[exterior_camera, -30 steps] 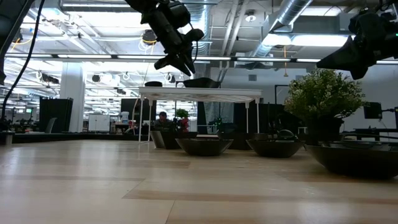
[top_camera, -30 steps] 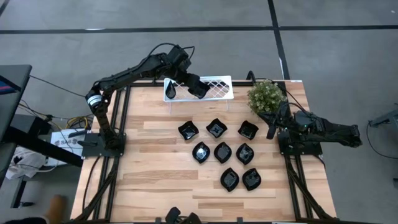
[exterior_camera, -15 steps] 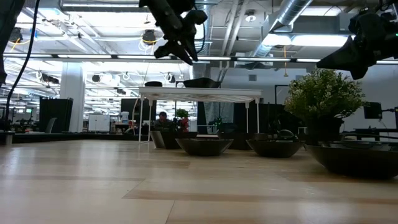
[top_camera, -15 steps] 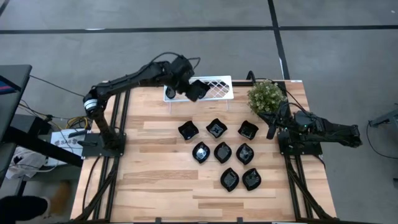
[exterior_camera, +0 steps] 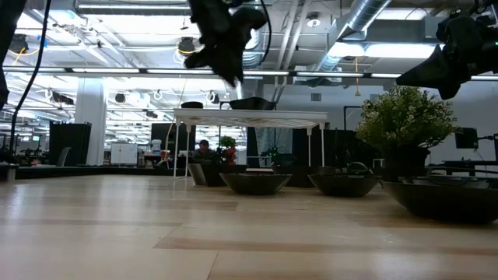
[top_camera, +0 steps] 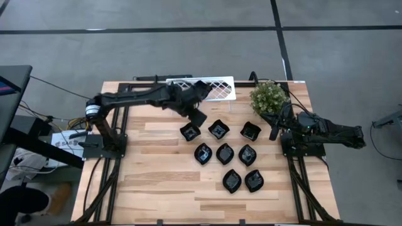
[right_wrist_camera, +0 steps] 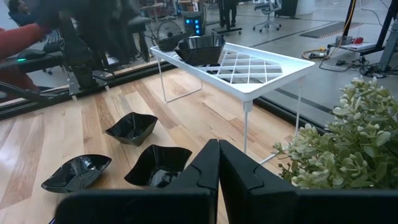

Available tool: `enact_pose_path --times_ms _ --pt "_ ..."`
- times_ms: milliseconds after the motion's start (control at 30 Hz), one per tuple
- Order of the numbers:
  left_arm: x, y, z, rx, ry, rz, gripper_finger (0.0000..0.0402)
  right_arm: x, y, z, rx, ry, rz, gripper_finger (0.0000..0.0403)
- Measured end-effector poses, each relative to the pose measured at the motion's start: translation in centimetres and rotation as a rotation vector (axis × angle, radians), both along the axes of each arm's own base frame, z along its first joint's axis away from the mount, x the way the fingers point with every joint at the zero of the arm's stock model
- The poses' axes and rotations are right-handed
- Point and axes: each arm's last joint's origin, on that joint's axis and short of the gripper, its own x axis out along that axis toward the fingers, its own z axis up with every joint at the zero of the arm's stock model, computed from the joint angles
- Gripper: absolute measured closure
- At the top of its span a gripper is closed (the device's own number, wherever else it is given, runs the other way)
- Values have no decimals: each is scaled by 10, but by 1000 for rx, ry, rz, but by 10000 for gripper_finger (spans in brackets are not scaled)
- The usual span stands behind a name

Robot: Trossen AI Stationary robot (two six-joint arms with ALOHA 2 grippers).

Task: Pick & Place Mini shaped plates
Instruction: Stack the black distorted square plate on top of the black distorted square plates on the shelf

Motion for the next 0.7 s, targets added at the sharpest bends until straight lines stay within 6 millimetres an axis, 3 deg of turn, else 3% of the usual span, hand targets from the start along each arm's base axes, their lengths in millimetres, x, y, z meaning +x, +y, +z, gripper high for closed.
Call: enact_pose_path --times_ms 367,700 --pt "-41 -23 -87 -133 229 114 297 0 0 0 0 0 0 401" --pt "-60 -13 -115 -121 263 195 208 0 0 0 0 0 0 401"
